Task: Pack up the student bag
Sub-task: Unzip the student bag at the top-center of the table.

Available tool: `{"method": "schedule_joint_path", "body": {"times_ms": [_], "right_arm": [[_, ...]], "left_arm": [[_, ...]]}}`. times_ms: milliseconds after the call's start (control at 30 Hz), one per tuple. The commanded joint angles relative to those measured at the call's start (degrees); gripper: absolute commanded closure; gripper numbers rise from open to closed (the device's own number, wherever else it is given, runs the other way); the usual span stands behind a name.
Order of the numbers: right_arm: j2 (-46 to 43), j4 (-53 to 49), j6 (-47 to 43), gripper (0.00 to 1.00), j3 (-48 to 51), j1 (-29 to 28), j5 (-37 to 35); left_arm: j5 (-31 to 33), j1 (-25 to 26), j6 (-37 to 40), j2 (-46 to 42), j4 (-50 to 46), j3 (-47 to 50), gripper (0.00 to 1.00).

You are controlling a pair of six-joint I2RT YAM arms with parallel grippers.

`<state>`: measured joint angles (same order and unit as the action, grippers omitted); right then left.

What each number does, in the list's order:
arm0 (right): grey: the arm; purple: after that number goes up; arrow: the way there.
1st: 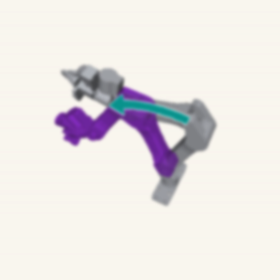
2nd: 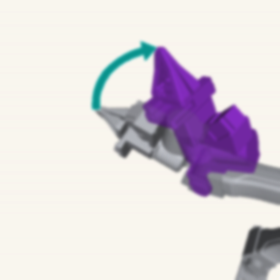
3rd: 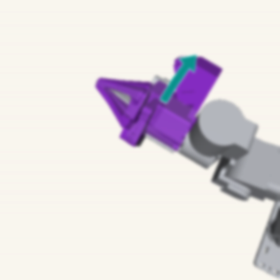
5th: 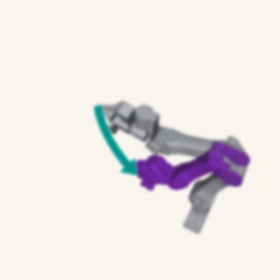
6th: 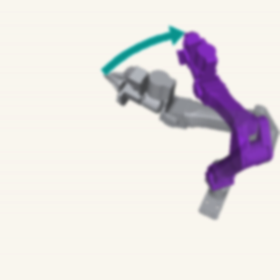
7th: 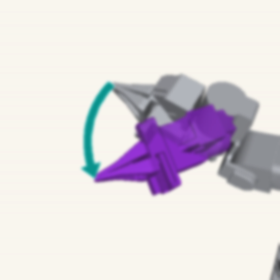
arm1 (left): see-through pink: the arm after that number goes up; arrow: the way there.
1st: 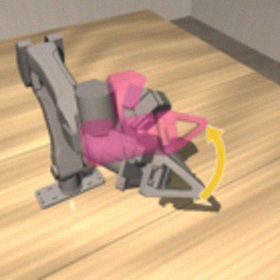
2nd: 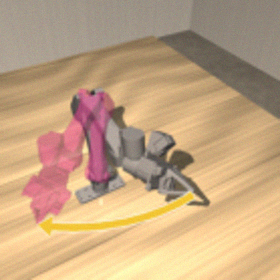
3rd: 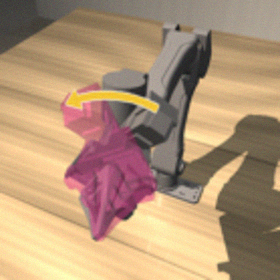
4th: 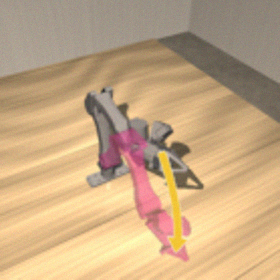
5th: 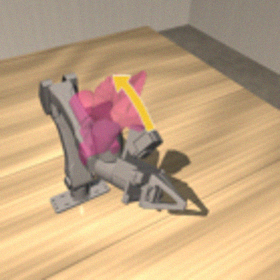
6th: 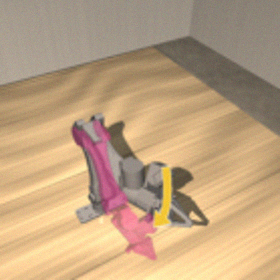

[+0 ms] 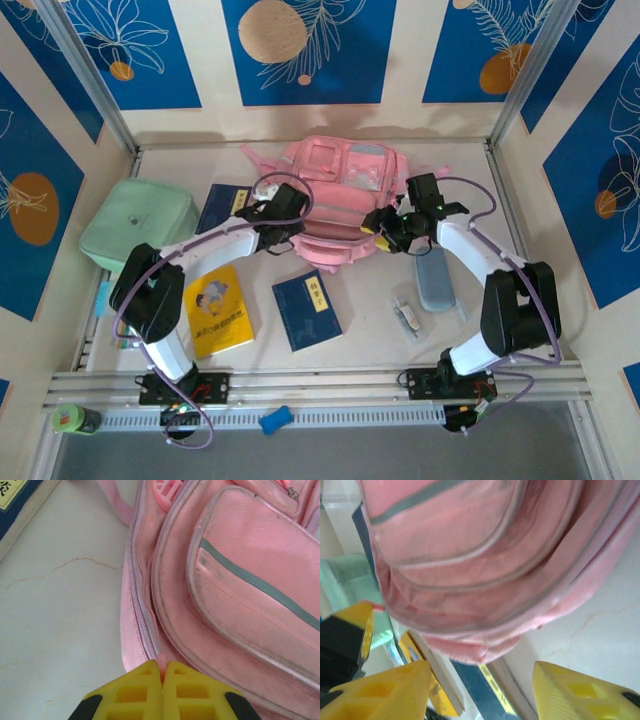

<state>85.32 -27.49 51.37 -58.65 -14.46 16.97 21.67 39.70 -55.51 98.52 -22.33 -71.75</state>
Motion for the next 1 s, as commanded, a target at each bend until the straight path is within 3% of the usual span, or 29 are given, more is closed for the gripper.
{"method": "schedule_joint_path", "body": {"times_ms": [0, 133, 300, 533, 667, 800, 900, 967], "right_arm": [[-2.9, 1.0, 11.7, 0.37, 3.4, -3.5, 0.8], [-1.6, 5.0, 21.3, 0.31, 3.1, -9.1, -3.8], [3.3, 7.6, 30.5, 0.31, 1.3, -12.1, -8.0], [11.4, 6.2, 32.1, 0.34, -3.3, -12.7, -12.1], [14.0, 3.0, 27.3, 0.53, -5.3, -12.5, -14.8], [14.0, 3.7, 22.5, 0.89, -3.9, -11.2, -13.0], [12.0, 1.7, 17.8, 1.00, -3.8, -10.4, -14.1], [10.3, 0.3, 13.9, 1.00, -3.7, -9.8, -14.7]], "left_arm": [[1.8, 1.9, -1.4, -0.3, -0.8, -2.8, 1.00], [1.4, 2.9, -2.1, -0.5, 0.4, -2.4, 1.00], [1.4, 3.9, -1.9, -0.6, 0.4, -2.6, 1.00], [2.1, 5.4, -2.1, -0.3, 0.5, -2.8, 1.00], [2.7, 5.4, -2.5, -0.1, -0.2, -2.7, 1.00], [5.1, 5.4, -2.8, -1.0, -1.0, -1.6, 1.00], [7.9, 5.1, -3.0, -1.6, -3.5, -1.5, 1.00], [8.1, 4.2, -2.7, -1.9, -4.1, -1.3, 1.00]]}}
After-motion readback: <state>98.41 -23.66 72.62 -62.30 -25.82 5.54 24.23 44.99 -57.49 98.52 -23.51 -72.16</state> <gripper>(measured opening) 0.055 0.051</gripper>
